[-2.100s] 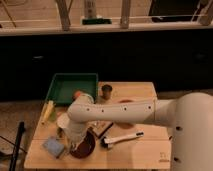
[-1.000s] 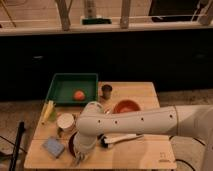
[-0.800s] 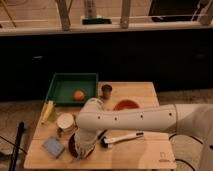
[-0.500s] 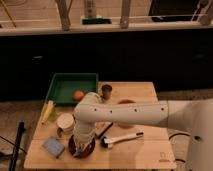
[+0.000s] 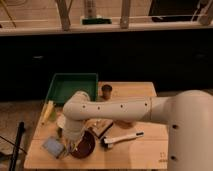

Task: Wipe purple bowl with towel

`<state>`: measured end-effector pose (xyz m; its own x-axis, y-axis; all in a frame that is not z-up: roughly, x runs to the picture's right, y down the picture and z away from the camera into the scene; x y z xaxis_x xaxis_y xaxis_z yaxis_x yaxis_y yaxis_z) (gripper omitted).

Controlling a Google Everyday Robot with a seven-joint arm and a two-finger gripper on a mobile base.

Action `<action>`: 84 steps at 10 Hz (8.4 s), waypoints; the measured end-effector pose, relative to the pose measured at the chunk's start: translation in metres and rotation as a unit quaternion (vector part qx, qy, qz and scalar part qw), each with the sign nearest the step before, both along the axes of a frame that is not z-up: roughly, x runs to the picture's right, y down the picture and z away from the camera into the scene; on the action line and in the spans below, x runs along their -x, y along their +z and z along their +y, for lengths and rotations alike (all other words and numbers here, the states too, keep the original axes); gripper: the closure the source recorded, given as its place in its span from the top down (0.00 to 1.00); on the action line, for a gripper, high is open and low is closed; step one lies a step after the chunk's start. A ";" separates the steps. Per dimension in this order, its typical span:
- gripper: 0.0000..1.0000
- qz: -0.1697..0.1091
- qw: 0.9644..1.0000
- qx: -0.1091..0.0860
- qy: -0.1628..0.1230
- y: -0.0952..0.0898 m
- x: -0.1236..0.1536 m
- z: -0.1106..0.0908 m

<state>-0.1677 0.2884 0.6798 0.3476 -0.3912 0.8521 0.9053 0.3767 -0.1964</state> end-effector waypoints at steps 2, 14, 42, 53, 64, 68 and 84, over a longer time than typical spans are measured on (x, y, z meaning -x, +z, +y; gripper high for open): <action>0.00 0.007 1.000 0.001 0.001 -0.011 -0.005 0.007; 0.00 0.073 0.997 -0.030 -0.006 -0.002 -0.044 -0.012; 0.00 -0.051 0.995 -0.033 -0.073 0.000 -0.005 0.022; 0.00 -0.013 0.996 -0.054 -0.076 0.000 -0.064 0.000; 0.00 -0.135 0.981 -0.048 -0.132 0.013 0.009 0.002; 0.00 -0.136 0.981 -0.048 -0.133 0.013 0.009 0.003; 0.00 -0.135 0.981 -0.048 -0.132 0.013 0.008 0.002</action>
<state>-0.1762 0.2908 0.6929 -0.0098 -0.5199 0.8541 0.9879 0.1269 0.0886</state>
